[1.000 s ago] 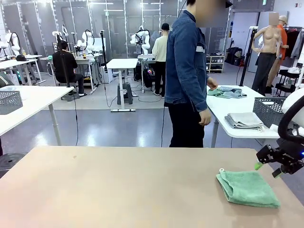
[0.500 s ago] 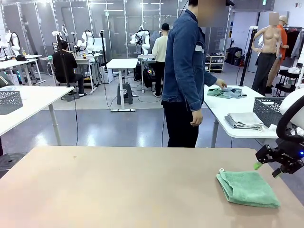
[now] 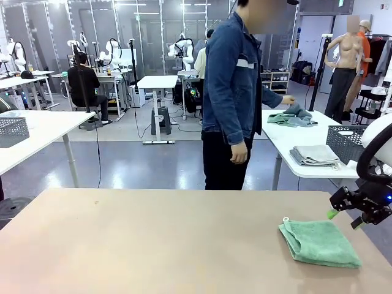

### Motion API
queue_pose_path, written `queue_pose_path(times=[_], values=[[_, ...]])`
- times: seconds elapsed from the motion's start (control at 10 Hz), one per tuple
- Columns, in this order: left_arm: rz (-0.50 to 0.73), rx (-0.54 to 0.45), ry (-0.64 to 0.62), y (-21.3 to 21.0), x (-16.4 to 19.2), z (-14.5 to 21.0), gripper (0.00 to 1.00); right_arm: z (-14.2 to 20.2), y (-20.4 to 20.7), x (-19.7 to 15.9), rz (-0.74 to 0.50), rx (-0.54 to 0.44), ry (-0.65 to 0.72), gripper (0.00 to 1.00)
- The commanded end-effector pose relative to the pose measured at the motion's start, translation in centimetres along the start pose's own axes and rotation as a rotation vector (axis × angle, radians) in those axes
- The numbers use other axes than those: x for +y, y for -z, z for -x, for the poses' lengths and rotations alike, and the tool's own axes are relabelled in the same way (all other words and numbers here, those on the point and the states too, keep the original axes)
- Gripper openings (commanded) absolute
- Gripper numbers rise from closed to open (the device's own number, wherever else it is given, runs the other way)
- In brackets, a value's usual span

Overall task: Fold the towels and place them in the basket.
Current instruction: When a person lays out a Towel with hook on the table, fold it in half twice.

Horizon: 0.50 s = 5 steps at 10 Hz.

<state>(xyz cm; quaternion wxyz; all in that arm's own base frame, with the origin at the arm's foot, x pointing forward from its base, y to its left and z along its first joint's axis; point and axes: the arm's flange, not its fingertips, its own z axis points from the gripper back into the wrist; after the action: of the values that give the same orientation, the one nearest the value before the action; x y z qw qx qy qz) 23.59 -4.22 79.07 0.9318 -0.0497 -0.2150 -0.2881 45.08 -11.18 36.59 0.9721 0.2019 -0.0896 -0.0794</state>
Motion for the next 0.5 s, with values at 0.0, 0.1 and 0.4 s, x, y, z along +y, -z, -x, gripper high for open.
queue_pose_path(times=[0.0,0.1,0.4], values=[[-0.002,-0.008,0.008,-0.13,0.03,-0.05,1.00,0.03,-0.04,-0.05,-0.012,0.001,-0.010,0.82],[-0.002,-0.008,0.008,-0.13,0.03,-0.05,1.00,0.03,-0.04,-0.05,-0.012,0.001,-0.010,0.82],[-0.002,-0.008,0.008,-0.13,0.03,-0.05,1.00,0.00,0.00,0.00,0.000,0.000,0.000,0.82]])
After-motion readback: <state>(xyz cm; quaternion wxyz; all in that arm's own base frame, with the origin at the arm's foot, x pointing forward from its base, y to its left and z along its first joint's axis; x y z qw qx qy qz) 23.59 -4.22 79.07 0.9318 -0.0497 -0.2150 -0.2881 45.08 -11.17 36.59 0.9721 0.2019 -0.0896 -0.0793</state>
